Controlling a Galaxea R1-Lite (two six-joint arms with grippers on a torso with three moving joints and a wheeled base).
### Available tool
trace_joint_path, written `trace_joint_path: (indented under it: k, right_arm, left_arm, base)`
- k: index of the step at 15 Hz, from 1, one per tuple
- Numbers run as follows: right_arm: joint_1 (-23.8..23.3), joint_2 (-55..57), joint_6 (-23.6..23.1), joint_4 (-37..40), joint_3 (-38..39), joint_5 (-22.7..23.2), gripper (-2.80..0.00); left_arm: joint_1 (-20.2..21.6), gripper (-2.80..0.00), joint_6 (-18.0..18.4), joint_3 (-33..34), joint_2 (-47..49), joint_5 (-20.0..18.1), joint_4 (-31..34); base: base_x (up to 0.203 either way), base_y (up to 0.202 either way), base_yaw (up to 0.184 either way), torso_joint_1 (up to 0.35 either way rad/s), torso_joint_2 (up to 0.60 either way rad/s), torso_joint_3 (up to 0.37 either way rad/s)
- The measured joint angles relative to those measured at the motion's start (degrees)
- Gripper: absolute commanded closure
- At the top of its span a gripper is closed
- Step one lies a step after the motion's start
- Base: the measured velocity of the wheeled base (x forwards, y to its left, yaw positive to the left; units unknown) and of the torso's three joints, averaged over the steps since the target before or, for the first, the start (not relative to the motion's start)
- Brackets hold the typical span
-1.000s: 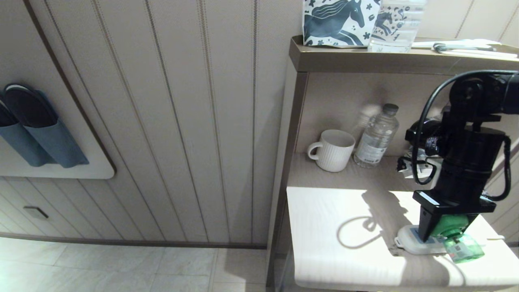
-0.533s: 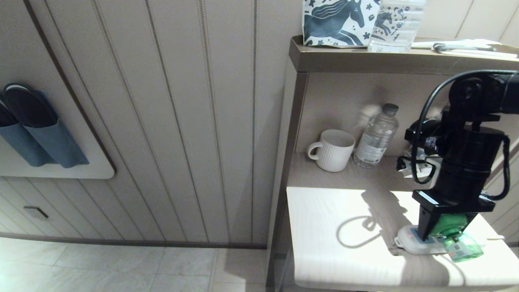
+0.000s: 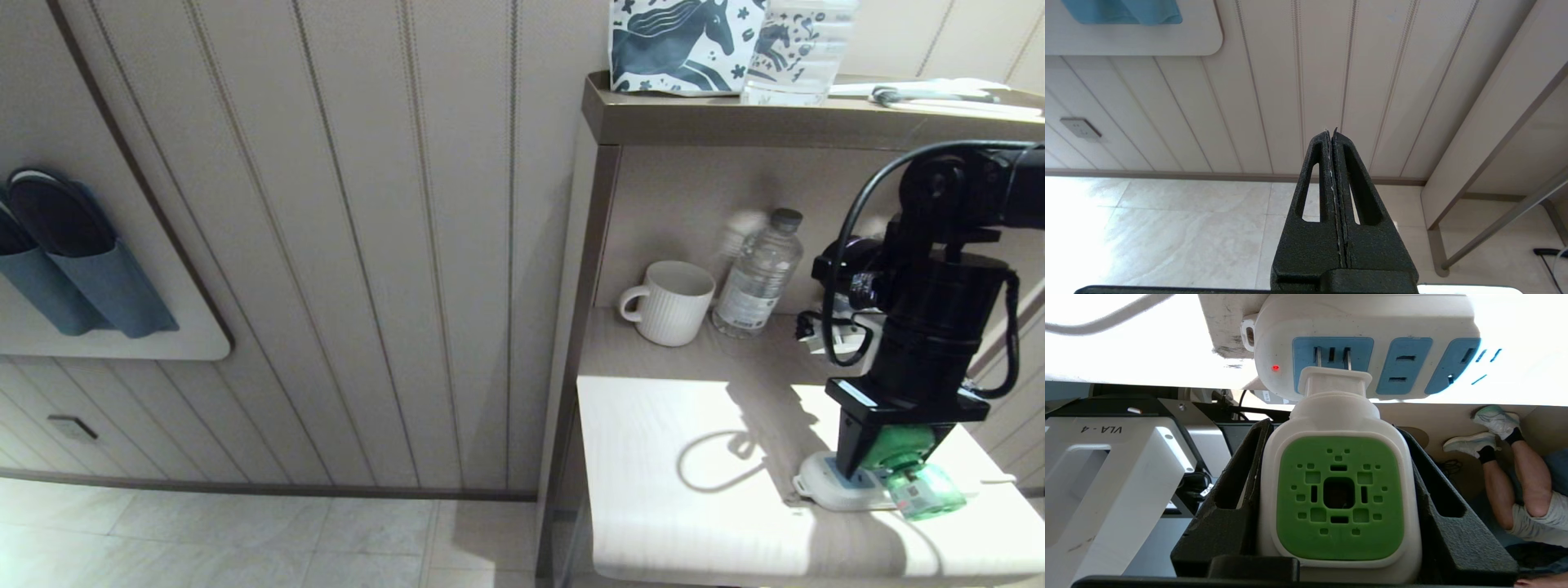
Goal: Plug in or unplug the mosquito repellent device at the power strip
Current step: Insert the plug into the socket
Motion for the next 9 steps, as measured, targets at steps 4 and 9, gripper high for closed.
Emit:
trace_joint_path:
  k: [4, 9]
  right_arm:
    - [0.1, 0.0, 0.1, 0.0, 0.2, -0.2, 0.00]
    - [0.2, 0.7, 0.1, 0.0, 0.8, -0.2, 0.00]
  left_arm:
    - [0.0, 0.00, 0.0, 0.0, 0.0, 0.0, 0.0]
    - [0.0, 0.00, 0.0, 0.0, 0.0, 0.0, 0.0]
  base:
    - [0.000, 0.000, 0.000, 0.000, 0.00, 0.000]
    - [0.000, 0.000, 0.000, 0.000, 0.00, 0.000]
